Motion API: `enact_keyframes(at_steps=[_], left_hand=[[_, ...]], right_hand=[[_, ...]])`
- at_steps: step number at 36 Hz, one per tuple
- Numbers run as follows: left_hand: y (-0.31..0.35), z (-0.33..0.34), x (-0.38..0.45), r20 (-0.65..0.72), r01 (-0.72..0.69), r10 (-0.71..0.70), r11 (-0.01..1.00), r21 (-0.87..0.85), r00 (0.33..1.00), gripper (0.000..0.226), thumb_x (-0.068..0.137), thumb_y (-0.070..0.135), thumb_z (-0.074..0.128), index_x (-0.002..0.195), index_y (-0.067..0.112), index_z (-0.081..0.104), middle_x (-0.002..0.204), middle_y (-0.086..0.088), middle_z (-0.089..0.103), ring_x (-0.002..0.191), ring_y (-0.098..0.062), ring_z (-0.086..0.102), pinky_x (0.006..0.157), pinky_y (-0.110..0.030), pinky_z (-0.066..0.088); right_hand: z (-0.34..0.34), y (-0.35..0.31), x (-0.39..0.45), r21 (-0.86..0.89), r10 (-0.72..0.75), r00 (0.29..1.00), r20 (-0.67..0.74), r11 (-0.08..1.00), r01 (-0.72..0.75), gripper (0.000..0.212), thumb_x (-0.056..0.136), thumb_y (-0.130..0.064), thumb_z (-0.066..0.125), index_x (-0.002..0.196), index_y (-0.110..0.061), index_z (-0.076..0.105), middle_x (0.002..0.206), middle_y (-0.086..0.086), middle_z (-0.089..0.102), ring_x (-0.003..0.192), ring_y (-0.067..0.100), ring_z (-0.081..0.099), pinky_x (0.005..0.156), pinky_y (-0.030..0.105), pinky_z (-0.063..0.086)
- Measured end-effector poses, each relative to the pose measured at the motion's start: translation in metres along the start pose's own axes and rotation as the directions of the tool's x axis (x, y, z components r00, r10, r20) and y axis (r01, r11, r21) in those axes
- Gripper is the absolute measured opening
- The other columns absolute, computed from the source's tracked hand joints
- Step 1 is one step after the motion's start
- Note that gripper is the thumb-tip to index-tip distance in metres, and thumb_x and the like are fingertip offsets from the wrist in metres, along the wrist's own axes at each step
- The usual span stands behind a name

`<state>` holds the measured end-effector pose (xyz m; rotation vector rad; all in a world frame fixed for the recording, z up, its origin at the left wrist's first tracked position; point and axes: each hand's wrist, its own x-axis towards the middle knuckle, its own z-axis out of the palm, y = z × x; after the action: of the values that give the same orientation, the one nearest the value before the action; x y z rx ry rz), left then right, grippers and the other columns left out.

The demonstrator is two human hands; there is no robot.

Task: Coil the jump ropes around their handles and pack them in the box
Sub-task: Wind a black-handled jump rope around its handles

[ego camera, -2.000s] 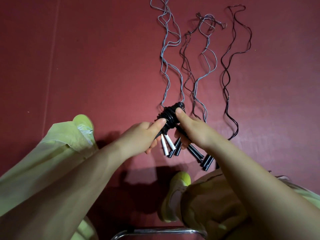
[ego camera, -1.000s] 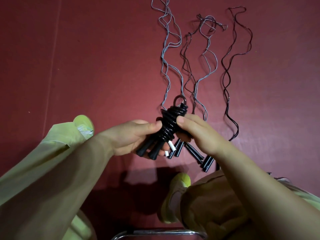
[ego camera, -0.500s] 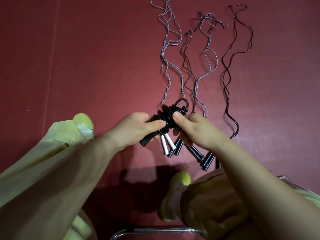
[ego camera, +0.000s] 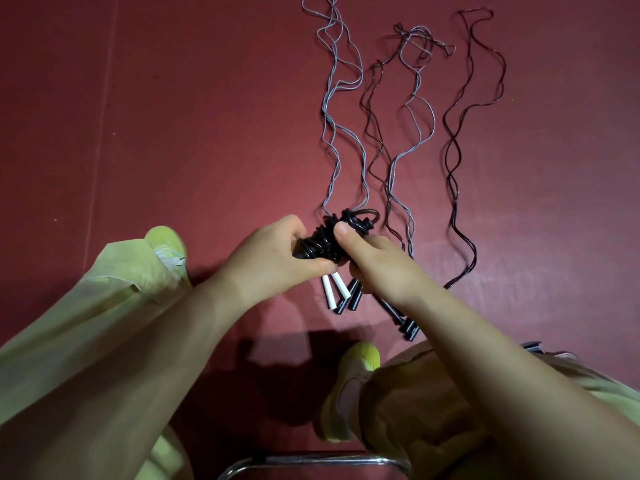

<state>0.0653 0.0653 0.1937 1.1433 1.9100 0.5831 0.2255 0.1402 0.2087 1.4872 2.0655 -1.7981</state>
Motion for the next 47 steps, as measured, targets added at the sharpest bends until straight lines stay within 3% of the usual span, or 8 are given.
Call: enact_keyframes(at_steps=[4, 9, 14, 19, 26, 35, 42, 47], left_hand=[[0.005, -0.004, -0.003, 0.402, 0.298, -0.086, 0.813, -0.501, 0.911, 0.057, 0.055, 0.057, 0.068, 0.093, 0.018, 0.055, 0.073, -0.004, 0.069, 0.062, -0.019, 0.062, 0.059, -0.03, 0.047], [0.009, -0.011, -0.006, 0.648, 0.521, -0.019, 0.612, -0.595, 0.762, 0.064, 0.076, 0.069, 0.041, 0.093, 0.011, 0.063, 0.072, -0.007, 0.068, 0.06, -0.017, 0.063, 0.056, -0.025, 0.048], [0.014, -0.01, -0.01, 0.574, 0.5, -0.058, 0.568, -0.654, 0.817, 0.049, 0.068, 0.056, 0.048, 0.078, 0.012, 0.067, 0.062, -0.002, 0.06, 0.05, -0.011, 0.054, 0.05, -0.023, 0.049], [0.012, -0.01, -0.006, 0.485, 0.427, -0.065, 0.584, -0.69, 0.872, 0.053, 0.067, 0.054, 0.052, 0.086, 0.006, 0.064, 0.058, 0.0, 0.054, 0.046, -0.009, 0.048, 0.049, -0.023, 0.047], [0.012, -0.009, -0.004, 0.371, 0.325, -0.088, 0.688, -0.649, 0.925, 0.063, 0.06, 0.063, 0.055, 0.084, 0.006, 0.063, 0.052, 0.002, 0.051, 0.039, -0.008, 0.04, 0.042, -0.018, 0.028], [0.007, -0.005, 0.003, 0.073, 0.149, -0.13, 0.889, -0.433, 0.989, 0.036, 0.094, 0.037, 0.052, 0.081, 0.004, 0.059, 0.066, -0.009, 0.055, 0.038, -0.003, 0.051, 0.038, -0.013, 0.037], [0.003, -0.009, 0.005, 0.077, 0.122, -0.103, 0.941, -0.317, 0.992, 0.037, 0.092, 0.036, 0.057, 0.083, 0.001, 0.062, 0.07, -0.01, 0.061, 0.048, -0.01, 0.054, 0.045, -0.018, 0.039], [0.004, -0.014, 0.002, 0.263, 0.198, -0.11, 0.919, -0.34, 0.959, 0.034, 0.092, 0.033, 0.057, 0.1, 0.001, 0.062, 0.085, -0.013, 0.069, 0.055, -0.011, 0.062, 0.05, -0.02, 0.046]], right_hand=[[-0.003, -0.006, 0.0, 0.141, -0.064, 0.998, -0.026, 0.988, 0.067, 0.049, 0.085, -0.066, 0.047, 0.056, -0.027, 0.052, 0.048, -0.012, 0.035, 0.043, 0.004, 0.03, 0.055, 0.025, 0.024], [-0.008, -0.011, -0.004, 0.255, -0.201, 0.979, -0.006, 0.947, 0.196, 0.045, 0.07, -0.064, 0.045, 0.073, -0.019, 0.042, 0.071, 0.007, 0.03, 0.059, 0.012, 0.028, 0.053, 0.026, 0.025], [-0.011, -0.008, -0.004, 0.244, -0.228, 0.973, 0.035, 0.946, 0.213, 0.045, 0.073, -0.059, 0.047, 0.079, -0.014, 0.046, 0.071, 0.008, 0.037, 0.06, 0.011, 0.035, 0.056, 0.025, 0.03], [-0.016, -0.01, -0.004, 0.22, -0.178, 0.981, 0.078, 0.963, 0.157, 0.041, 0.084, -0.051, 0.043, 0.076, -0.011, 0.048, 0.065, 0.0, 0.046, 0.054, 0.008, 0.041, 0.056, 0.025, 0.038], [-0.02, -0.012, -0.004, 0.161, -0.017, 0.995, 0.1, 0.987, 0.001, 0.065, 0.088, -0.068, 0.043, 0.087, -0.004, 0.059, 0.068, 0.007, 0.053, 0.053, 0.015, 0.046, 0.059, 0.032, 0.044], [-0.02, -0.014, 0.0, 0.169, 0.184, 0.979, 0.088, 0.966, -0.197, 0.057, 0.087, -0.064, 0.044, 0.081, -0.011, 0.063, 0.053, -0.006, 0.037, 0.043, 0.009, 0.035, 0.053, 0.026, 0.043], [-0.019, -0.007, 0.001, 0.206, 0.147, 0.981, 0.124, 0.964, -0.171, 0.063, 0.09, -0.06, 0.045, 0.099, -0.002, 0.067, 0.058, -0.006, 0.039, 0.047, 0.011, 0.03, 0.048, 0.025, 0.024], [-0.018, -0.007, 0.0, 0.123, 0.107, 0.989, 0.106, 0.985, -0.12, 0.059, 0.087, -0.063, 0.051, 0.089, -0.006, 0.069, 0.061, 0.0, 0.035, 0.051, 0.014, 0.028, 0.047, 0.025, 0.023]])
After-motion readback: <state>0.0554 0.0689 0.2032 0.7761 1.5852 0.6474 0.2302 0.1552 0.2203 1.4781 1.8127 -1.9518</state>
